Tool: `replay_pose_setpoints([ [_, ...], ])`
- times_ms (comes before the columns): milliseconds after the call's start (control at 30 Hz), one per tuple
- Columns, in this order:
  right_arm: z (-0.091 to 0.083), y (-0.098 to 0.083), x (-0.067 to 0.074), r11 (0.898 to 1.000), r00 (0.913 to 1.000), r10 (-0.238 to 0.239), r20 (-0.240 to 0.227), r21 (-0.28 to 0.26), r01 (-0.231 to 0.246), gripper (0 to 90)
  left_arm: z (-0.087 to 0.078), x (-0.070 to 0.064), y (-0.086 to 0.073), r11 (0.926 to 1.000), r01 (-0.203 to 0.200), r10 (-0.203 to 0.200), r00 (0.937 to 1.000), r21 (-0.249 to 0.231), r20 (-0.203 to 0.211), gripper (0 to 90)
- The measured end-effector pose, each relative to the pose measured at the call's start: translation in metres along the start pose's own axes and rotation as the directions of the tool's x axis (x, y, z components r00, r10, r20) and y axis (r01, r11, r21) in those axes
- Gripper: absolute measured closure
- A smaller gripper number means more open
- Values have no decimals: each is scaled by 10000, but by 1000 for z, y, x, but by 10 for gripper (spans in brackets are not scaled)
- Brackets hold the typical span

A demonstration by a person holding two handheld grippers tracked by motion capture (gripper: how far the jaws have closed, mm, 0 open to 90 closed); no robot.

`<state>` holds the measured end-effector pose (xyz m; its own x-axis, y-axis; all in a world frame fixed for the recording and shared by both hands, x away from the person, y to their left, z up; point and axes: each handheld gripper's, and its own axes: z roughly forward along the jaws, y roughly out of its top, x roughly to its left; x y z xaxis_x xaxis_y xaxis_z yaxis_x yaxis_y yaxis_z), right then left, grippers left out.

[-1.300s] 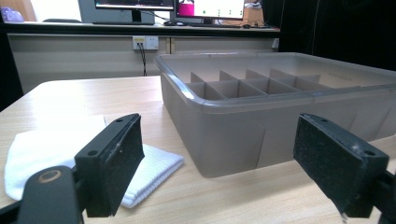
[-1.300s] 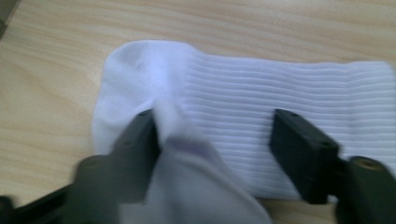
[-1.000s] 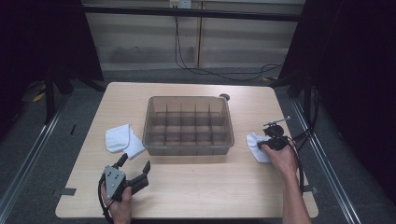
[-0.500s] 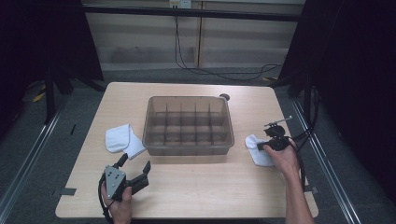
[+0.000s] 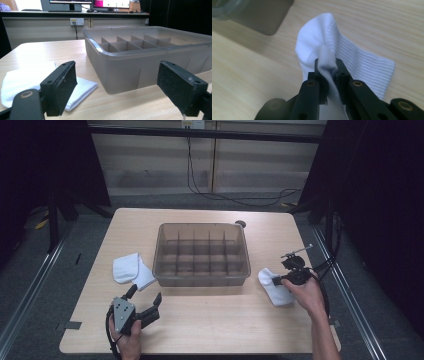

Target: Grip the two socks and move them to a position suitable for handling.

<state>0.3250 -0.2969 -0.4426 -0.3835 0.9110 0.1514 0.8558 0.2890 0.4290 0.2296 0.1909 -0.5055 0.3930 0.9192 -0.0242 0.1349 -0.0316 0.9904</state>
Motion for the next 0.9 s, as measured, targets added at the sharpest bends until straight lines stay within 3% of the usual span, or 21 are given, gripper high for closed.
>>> replay_pose_setpoints([
  [167, -16, 0, 19, 9988, 9990, -441, 56, -198, 442, 839, 0, 0, 0, 10000, 81, -81, 10000, -11, 27, 158],
  [233, -21, 1, 27, 9982, 9982, -590, -70, -86, 589, 839, 0, 0, 0, 10000, -11, 11, 10000, 39, 5, 158],
  [300, -26, 3, 43, 9945, 9943, -1040, -219, 79, 1042, 840, 0, 0, 0, 10000, -13, 13, 10000, 33, -17, 158],
  [333, -26, 3, 43, 9945, 9943, -1040, -219, 79, 1042, 840, 0, 0, 0, 10000, -7, 7, 10000, 26, -32, 158],
  [467, -28, 4, 64, 9890, 9880, -1422, -605, 318, 1443, 840, 0, 0, 0, 10000, 73, -73, 10000, -2, -3, 158],
  [600, -22, 2, 89, 9739, 9727, -2105, -978, 650, 2173, 840, 0, 0, 0, 10000, 71, -71, 10000, -3, -16, 158],
  [667, -20, 3, 92, 9710, 9702, -2201, -1011, 729, 2278, 840, 0, 0, 0, 10000, 89, -89, 10000, -20, -6, 158],
  [800, -10, 4, 113, 9551, 9541, -2636, -1422, 1005, 2788, 840, 0, 0, 0, 9999, 97, -97, 9999, -30, -22, 158],
  [833, -10, 4, 113, 9551, 9541, -2636, -1422, 1005, 2788, 840, 0, 1, 0, 10000, 86, -86, 10000, -28, -19, 158],
  [867, -7, 5, 119, 9492, 9468, -2820, -1552, 982, 2989, 840, 0, 0, 0, 10000, 98, -98, 10000, -18, -18, 158],
  [900, -7, 5, 119, 9492, 9468, -2820, -1552, 982, 2989, 840, 0, 0, 0, 10000, 93, -94, 10000, -33, -20, 158],
])
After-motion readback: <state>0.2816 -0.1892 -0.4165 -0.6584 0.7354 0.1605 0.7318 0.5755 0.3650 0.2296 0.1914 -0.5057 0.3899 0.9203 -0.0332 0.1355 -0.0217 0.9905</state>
